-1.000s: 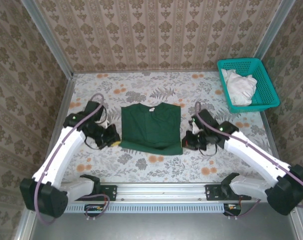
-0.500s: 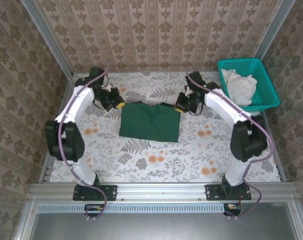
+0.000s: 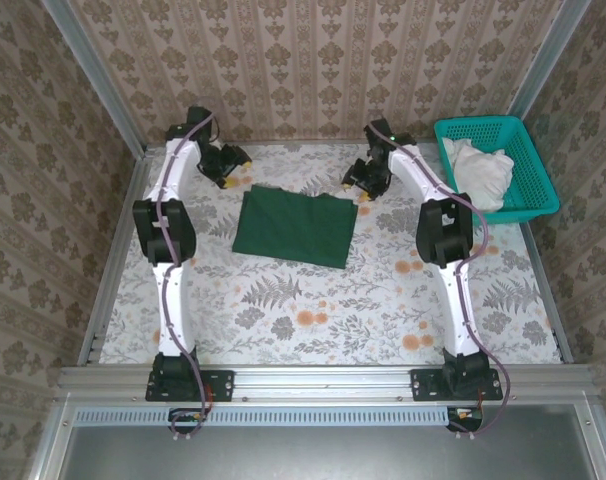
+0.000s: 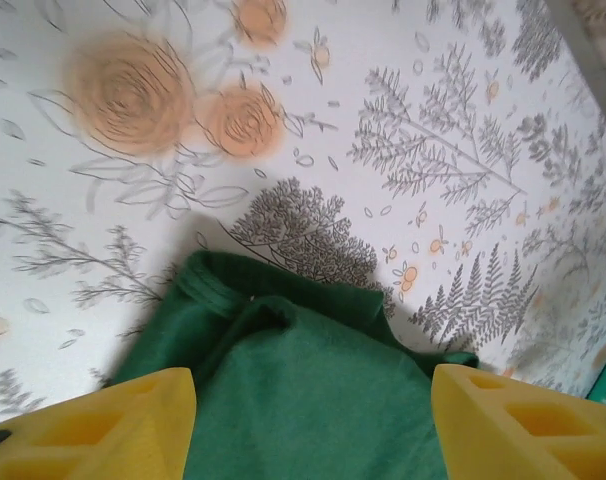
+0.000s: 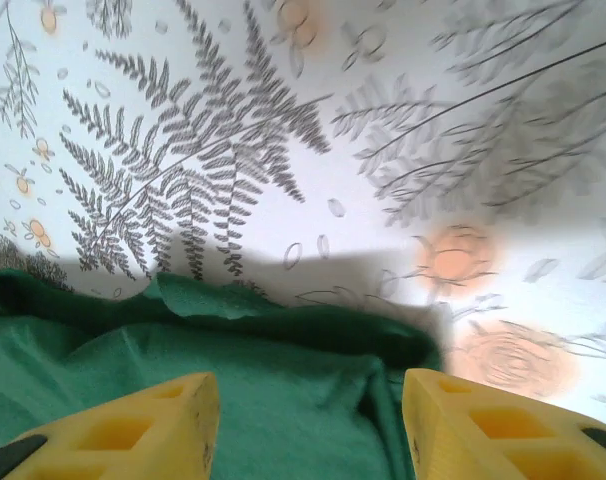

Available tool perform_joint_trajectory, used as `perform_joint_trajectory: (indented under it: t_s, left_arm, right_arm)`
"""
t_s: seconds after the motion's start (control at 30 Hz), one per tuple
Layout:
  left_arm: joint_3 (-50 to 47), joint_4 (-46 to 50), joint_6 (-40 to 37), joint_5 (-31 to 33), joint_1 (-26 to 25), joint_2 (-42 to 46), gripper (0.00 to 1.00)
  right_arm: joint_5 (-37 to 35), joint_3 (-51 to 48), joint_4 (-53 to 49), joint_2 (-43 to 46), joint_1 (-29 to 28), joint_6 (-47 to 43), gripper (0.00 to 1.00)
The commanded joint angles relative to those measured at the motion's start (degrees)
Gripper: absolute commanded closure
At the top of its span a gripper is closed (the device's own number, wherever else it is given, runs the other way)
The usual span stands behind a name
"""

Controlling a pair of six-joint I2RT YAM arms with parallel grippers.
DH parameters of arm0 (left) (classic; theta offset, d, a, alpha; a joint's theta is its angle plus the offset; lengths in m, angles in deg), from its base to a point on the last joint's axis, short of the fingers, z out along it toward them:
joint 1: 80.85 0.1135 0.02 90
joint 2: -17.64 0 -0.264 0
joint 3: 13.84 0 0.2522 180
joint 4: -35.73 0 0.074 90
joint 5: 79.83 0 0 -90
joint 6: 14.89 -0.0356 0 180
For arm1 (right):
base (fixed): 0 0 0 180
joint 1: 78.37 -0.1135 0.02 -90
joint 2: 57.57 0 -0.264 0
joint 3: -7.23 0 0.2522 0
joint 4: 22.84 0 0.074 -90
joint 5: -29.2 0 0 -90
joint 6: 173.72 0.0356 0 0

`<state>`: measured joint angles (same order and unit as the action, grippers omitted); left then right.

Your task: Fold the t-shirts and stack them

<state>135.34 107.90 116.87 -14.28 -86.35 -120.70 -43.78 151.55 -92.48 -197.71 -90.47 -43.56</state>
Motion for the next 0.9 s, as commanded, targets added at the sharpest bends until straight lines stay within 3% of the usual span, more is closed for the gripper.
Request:
perform_joint_trajectory:
  t_s: [0.0, 0.23, 0.4, 0.6, 0.87]
  left_arm:
    - [0.9, 2.9, -0.4, 3.7, -0.1, 7.5, 0.36]
    - [-24.8, -11.1, -1.0, -2.3, -6.8, 21.7, 0.53]
    - [-34.6, -15.8, -4.0, -7.8, -11.6, 21.1, 0.62]
    - [-43.6, -17.7, -7.4, -4.2, -12.7, 19.4, 0.64]
    - [-60.2, -22.0, -9.9, -2.0, -12.3, 22.2, 0.66]
  right_arm:
    - [-1.7, -3.1, -3.2, 8.6, -0.3, -1.9, 0.51]
    - [8.2, -35.1, 20.2, 27.1, -6.0, 3.0, 0.79]
    - [10.0, -46.9, 32.9, 29.2, -12.1, 8.4, 0.84]
    - [8.6, -53.1, 38.0, 25.8, -17.0, 10.8, 0.87]
    - [6.6, -63.0, 40.1, 25.4, -18.0, 8.3, 0.91]
